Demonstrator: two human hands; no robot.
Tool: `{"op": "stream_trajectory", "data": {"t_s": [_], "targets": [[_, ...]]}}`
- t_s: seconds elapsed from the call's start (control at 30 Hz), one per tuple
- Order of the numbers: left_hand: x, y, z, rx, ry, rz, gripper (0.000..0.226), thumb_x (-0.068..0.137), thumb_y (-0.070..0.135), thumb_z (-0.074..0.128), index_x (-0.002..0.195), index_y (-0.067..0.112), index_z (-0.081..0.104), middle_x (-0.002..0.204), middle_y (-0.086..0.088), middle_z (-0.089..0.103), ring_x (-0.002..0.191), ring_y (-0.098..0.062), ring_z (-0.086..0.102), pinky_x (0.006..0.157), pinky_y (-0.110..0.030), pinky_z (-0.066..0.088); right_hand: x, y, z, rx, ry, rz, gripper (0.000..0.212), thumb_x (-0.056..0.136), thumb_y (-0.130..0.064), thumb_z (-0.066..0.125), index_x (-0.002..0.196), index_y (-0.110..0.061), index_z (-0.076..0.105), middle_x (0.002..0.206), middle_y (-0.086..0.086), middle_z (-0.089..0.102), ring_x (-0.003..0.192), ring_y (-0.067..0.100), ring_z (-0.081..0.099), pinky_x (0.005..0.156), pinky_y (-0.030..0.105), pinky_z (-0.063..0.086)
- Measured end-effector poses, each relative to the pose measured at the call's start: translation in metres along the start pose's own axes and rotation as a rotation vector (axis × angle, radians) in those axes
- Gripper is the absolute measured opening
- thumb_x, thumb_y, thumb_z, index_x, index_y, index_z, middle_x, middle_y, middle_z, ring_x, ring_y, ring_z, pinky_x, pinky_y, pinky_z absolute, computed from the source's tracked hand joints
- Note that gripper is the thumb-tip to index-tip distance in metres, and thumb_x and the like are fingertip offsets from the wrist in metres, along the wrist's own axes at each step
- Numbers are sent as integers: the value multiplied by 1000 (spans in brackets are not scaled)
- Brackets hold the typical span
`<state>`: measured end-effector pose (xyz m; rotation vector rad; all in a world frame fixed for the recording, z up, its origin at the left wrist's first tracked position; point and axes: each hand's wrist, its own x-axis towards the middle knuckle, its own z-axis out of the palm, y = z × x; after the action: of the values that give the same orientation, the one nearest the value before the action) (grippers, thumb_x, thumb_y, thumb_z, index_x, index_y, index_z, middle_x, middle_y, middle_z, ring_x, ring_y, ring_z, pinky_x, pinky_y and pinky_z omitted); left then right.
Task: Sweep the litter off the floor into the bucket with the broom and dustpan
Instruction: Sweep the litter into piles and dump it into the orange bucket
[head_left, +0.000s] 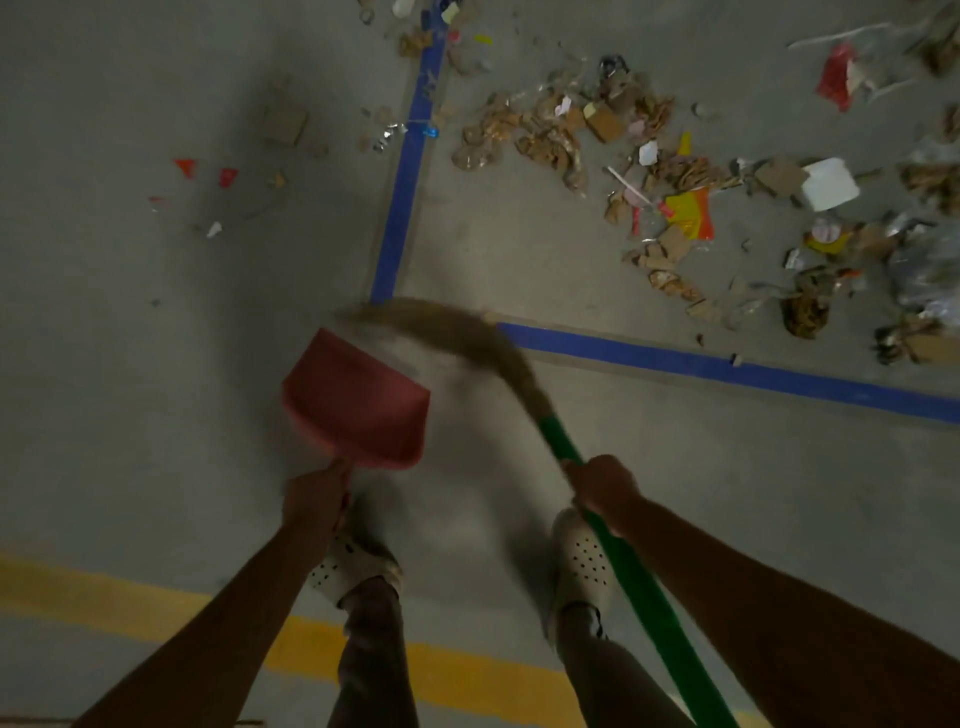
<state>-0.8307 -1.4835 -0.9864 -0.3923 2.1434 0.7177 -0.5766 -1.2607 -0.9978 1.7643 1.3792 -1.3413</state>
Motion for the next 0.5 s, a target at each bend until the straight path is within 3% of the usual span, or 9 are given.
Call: {"op": "stream_trajectory", "data": {"t_s": [0.17,0.27,0.5], "targets": [[-16,17,41,-26,-41,-10,46,97,45,62,68,9,61,59,-11,52,27,-13,34,38,-16,26,13,18,-76,344,281,116,37,101,-39,57,90,-4,60,75,10,65,57,20,60,53,31,52],[-24,31,54,-69,-71,-19,45,94,47,65,68,11,63,53,-6,53,30,-12,36,40,-16,26,7,18,-109,464,404,89,38,102,-42,53,92,-6,61,78,11,66,57,19,61,48,28,47],[-26,63,53,-50,-111,44,43,97,46,61,81,6,67,56,-10,53,28,-12,34,36,-14,25,-28,-5,-110,503,416,-25,36,101,-46,53,100,-11,61,82,8,67,61,17,61,52,27,51]]}}
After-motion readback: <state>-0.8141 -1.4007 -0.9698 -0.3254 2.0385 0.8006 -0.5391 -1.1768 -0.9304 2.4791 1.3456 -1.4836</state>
